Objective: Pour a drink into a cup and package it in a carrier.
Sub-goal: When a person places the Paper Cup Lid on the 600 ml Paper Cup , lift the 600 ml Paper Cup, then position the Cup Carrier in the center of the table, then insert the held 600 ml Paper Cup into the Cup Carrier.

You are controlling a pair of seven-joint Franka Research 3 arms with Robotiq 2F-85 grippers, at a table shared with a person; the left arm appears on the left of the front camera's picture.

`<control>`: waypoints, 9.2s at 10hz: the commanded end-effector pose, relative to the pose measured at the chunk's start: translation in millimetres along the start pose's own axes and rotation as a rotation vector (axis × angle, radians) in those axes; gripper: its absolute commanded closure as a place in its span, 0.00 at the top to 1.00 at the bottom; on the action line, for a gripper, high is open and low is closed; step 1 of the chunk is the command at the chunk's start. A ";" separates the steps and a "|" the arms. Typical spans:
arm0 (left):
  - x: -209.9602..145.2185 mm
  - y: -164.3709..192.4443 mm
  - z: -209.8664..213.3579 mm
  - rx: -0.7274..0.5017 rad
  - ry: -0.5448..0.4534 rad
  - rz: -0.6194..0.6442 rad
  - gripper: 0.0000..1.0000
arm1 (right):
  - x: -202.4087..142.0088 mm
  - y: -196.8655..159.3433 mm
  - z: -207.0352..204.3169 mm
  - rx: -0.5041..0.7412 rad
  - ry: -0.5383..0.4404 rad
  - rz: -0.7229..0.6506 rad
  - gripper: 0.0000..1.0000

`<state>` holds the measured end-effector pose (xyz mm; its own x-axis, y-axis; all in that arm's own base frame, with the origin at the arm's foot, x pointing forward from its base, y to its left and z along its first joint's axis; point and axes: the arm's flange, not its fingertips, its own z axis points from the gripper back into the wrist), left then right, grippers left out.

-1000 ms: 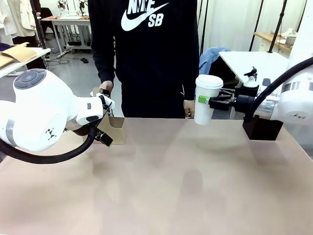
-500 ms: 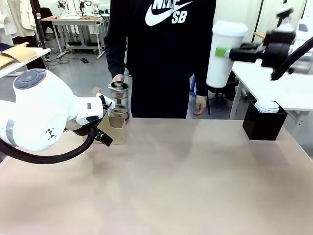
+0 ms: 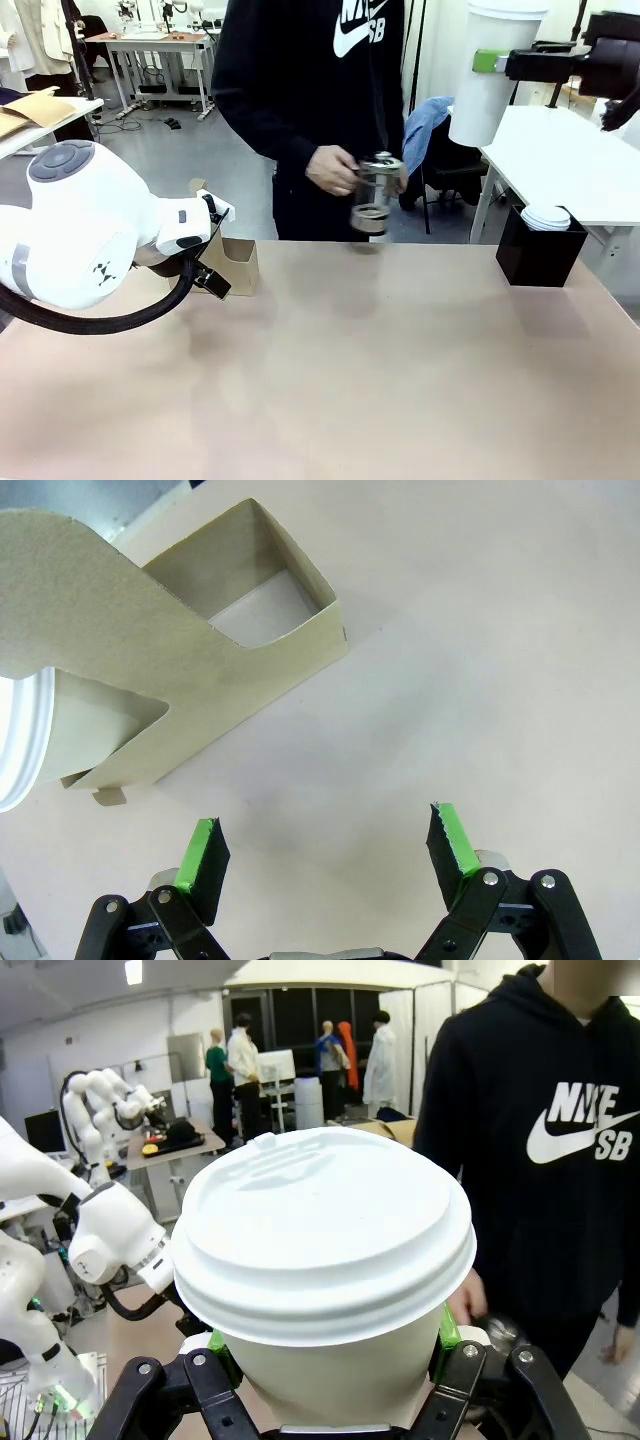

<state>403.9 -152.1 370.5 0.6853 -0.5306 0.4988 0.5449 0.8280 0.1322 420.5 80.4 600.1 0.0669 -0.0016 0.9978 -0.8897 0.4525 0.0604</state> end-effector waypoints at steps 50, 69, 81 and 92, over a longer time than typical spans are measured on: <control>148.1 -59.7 158.9 0.042 0.140 0.683 0.02 | 4.4 4.4 -1.9 0.008 -0.004 0.011 0.80; 148.9 -183.0 91.1 0.034 0.239 0.507 0.02 | 4.4 4.4 -1.9 0.008 -0.004 0.011 0.80; 76.4 -20.4 151.0 -0.327 -0.081 -0.204 1.00 | -154.1 14.9 -71.8 0.321 0.105 0.026 0.80; 9.9 82.6 98.8 -0.336 -0.185 -0.302 1.00 | -205.4 43.9 -105.5 0.473 -0.011 0.013 0.80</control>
<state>403.7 -80.9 481.1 0.4677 -0.6596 0.5883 0.8099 0.5864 0.0136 416.8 187.4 404.1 0.0776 0.0496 0.9957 -0.9969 0.0167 0.0769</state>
